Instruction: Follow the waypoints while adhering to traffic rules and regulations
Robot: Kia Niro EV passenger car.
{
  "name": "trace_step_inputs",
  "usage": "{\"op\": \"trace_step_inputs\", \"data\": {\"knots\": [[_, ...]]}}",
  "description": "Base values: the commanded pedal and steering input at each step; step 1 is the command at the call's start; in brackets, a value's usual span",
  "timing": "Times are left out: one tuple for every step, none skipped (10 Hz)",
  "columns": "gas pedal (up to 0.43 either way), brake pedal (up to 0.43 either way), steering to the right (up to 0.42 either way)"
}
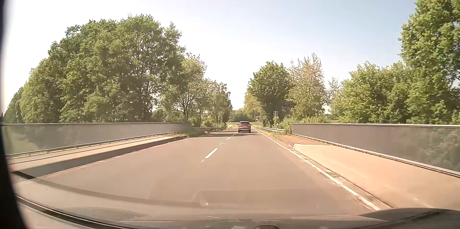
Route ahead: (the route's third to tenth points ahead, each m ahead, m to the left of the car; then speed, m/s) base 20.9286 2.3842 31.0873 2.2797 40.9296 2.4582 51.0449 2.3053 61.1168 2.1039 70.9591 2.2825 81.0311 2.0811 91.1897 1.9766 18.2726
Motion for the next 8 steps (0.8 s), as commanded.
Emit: {"op": "trace_step_inputs", "data": {"knots": [[0.138, 0.000, 0.000], [0.138, 0.000, 0.000], [0.130, 0.000, 0.000], [0.118, 0.000, 0.000], [0.110, 0.000, 0.000], [0.098, 0.000, 0.000], [0.087, 0.000, 0.000], [0.087, 0.000, 0.000]]}}
